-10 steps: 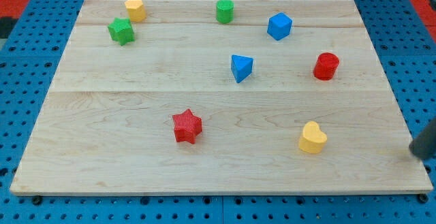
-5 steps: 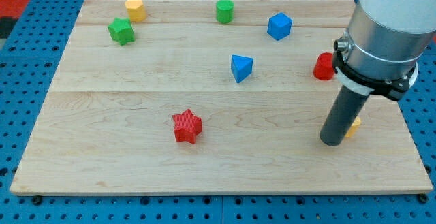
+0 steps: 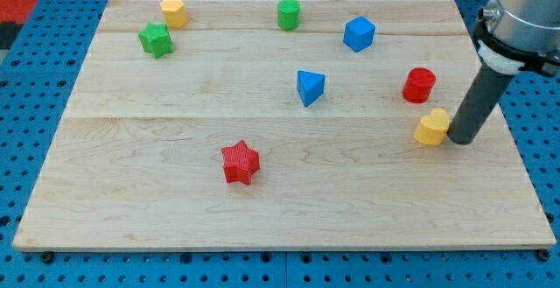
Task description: Push yellow heart above red circle
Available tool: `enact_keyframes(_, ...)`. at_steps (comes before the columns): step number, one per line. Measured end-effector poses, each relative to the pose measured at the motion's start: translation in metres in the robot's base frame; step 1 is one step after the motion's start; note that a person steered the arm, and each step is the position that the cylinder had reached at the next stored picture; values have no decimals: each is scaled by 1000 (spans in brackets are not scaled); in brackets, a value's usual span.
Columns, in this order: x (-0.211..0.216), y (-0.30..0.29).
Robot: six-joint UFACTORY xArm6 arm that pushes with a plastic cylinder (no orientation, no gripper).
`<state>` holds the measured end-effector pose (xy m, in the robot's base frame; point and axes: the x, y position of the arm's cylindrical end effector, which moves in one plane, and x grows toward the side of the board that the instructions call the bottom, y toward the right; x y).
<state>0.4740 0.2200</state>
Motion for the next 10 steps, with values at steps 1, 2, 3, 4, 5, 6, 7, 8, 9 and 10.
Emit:
enact_keyframes(1,-4,-33)
enact_keyframes(2,-4,-84)
enact_keyframes(3,2,-98)
enact_keyframes(4,-20,-122)
enact_keyframes(5,-35,-153)
enact_keyframes(6,-37,-174)
enact_keyframes(7,-65,-181)
enact_keyframes(8,-68,-148)
enact_keyframes(9,-68,-144)
enact_keyframes(10,-82,-129)
